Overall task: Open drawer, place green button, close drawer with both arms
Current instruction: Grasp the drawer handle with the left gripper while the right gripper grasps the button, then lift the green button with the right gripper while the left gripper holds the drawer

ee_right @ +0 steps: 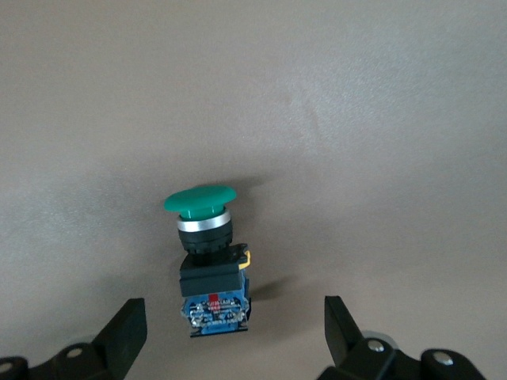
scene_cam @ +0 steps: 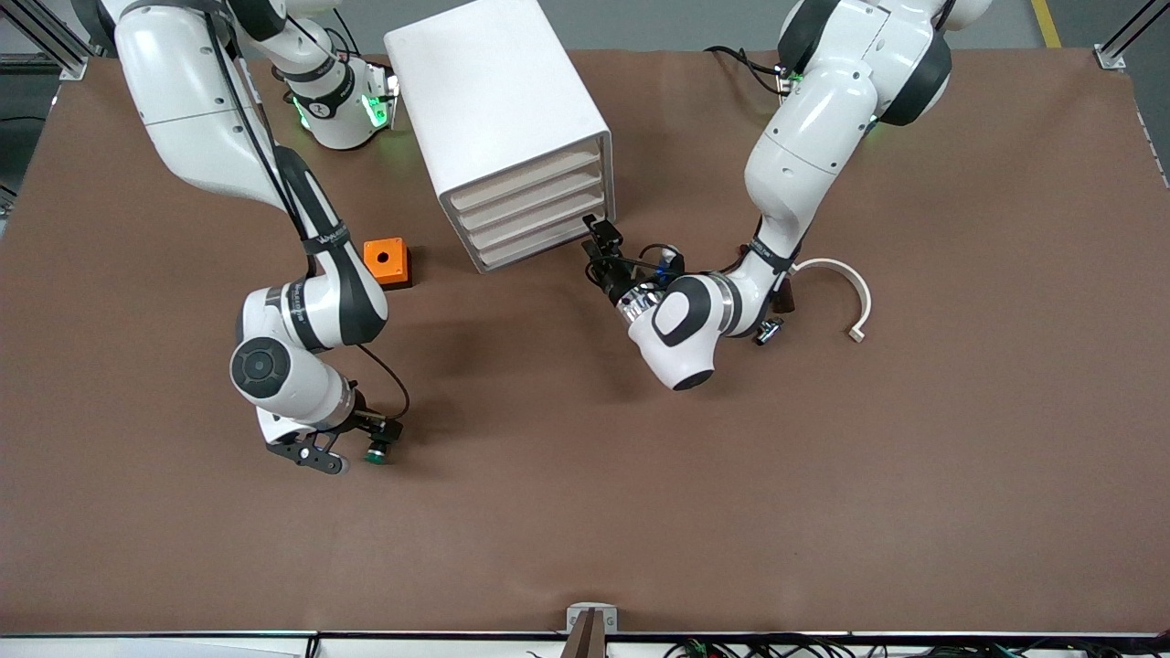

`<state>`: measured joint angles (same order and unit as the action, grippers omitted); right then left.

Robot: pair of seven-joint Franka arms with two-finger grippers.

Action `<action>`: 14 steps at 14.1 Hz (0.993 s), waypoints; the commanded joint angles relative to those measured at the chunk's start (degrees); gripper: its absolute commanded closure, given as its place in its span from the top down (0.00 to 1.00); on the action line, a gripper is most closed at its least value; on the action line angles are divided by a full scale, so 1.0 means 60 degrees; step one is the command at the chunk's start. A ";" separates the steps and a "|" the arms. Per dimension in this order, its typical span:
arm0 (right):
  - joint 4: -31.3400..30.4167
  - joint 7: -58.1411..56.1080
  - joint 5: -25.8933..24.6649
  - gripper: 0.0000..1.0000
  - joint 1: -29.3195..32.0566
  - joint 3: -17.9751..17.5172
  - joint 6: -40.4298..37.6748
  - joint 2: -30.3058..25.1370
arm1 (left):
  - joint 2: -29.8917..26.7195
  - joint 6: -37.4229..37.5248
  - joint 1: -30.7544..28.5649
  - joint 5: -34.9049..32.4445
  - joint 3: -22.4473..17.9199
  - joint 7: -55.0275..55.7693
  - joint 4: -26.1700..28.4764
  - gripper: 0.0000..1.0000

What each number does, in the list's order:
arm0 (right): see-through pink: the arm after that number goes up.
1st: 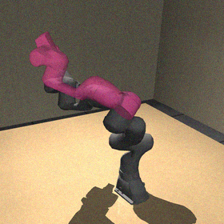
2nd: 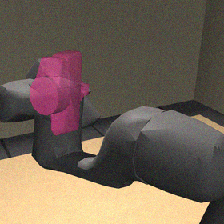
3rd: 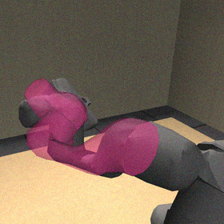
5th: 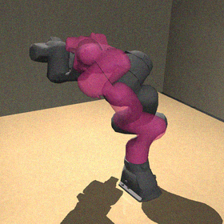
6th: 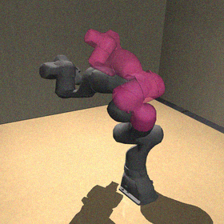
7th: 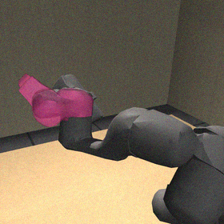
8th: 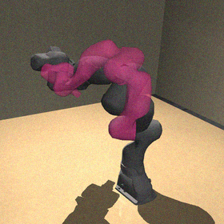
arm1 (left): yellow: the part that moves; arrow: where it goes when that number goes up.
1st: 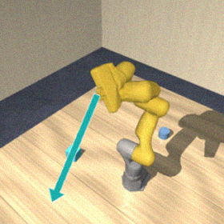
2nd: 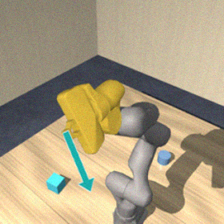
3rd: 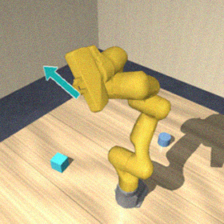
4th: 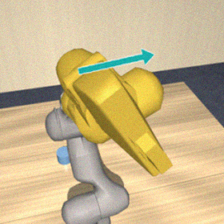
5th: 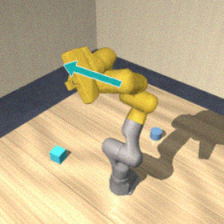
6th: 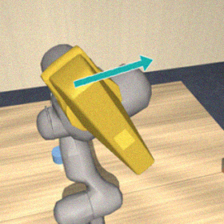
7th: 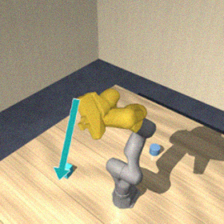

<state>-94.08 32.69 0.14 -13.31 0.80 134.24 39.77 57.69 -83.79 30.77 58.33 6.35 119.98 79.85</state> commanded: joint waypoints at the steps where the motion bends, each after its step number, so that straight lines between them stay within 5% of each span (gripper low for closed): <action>1: 0.0270 0.0542 0.0065 0.98 -0.0197 0.0043 -0.0034 0.0285 | 0.0185 0.0196 0.0188 0.0283 -0.0004 0.0263 -0.0199 0.55; 9: 0.0752 0.0411 -0.0081 0.93 -0.0257 0.0057 -0.0063 0.0798 | 0.0492 0.0342 0.0847 0.0445 0.0011 0.0686 -0.0199 0.48; 11: 0.0899 0.0367 -0.0096 0.86 -0.0213 0.0057 -0.0064 0.0901 | 0.0595 0.0400 0.1023 0.0445 0.0011 0.0761 -0.0199 0.40; 14: 0.0900 0.0338 -0.0111 0.57 -0.0213 0.0057 -0.0064 0.0945 | 0.0683 0.0679 0.1243 0.0445 0.0011 0.0746 -0.0199 0.25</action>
<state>-90.38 34.91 0.02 -14.84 1.33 134.26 44.27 60.78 -81.01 37.55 60.01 6.56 123.53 79.87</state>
